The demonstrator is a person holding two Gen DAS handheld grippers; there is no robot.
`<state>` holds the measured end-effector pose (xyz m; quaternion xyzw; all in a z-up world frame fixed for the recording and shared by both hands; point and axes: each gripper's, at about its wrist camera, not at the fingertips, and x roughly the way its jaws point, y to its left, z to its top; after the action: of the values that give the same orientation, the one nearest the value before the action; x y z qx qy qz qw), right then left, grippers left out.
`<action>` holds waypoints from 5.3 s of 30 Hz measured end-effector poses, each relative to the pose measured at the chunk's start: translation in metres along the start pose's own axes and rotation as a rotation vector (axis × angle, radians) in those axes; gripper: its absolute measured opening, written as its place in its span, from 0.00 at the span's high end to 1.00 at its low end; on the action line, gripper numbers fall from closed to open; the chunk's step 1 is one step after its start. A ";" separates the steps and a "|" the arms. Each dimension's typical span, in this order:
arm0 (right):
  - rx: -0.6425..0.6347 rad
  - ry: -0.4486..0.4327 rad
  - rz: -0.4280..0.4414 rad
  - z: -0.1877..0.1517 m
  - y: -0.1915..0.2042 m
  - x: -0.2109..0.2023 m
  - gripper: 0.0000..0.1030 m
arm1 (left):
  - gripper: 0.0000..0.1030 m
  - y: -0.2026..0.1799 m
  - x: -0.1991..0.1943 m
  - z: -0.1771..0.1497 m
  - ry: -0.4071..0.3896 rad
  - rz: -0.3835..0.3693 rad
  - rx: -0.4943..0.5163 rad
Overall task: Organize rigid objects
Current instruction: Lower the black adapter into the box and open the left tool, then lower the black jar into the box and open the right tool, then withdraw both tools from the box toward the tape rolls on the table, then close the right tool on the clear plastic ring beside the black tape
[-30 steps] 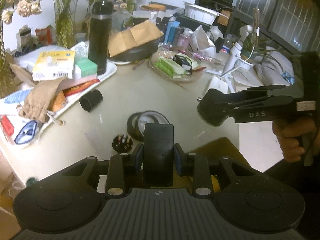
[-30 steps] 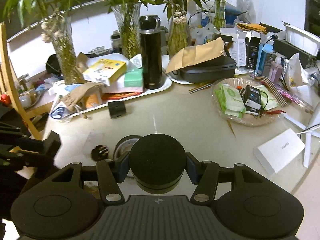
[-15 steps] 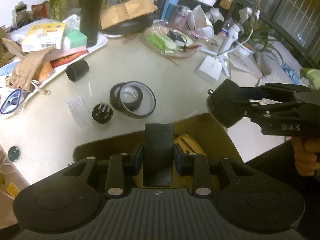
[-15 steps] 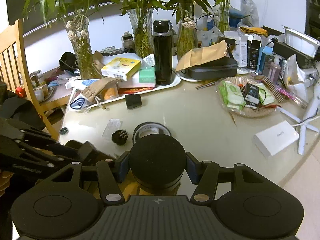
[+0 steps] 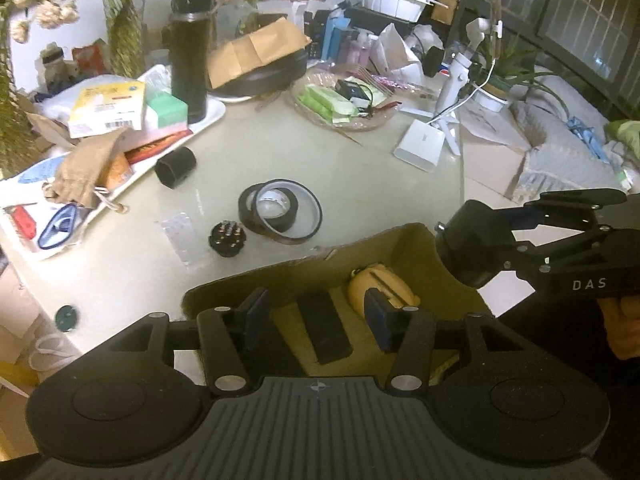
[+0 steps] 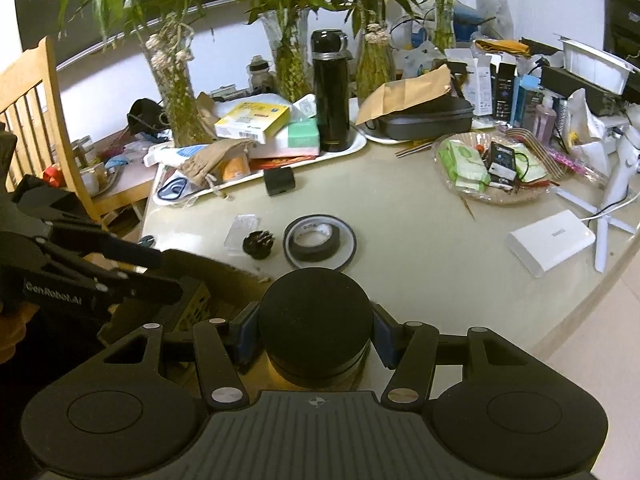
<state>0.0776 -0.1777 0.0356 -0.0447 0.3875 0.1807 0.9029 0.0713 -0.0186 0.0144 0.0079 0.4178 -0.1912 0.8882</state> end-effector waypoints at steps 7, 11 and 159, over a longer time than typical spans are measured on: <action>-0.016 0.031 0.021 -0.007 0.015 0.002 0.42 | 0.50 0.009 -0.020 -0.013 -0.028 0.035 0.001; -0.028 0.051 0.034 -0.010 0.025 0.007 0.42 | 0.50 0.015 -0.030 -0.022 -0.049 0.060 -0.001; -0.124 0.306 -0.025 0.088 0.006 0.222 0.00 | 0.50 0.072 0.023 0.008 -0.081 0.111 -0.106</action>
<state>0.2772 -0.0881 -0.0618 -0.1322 0.5082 0.1843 0.8309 0.1154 0.0393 -0.0083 -0.0236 0.3901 -0.1193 0.9127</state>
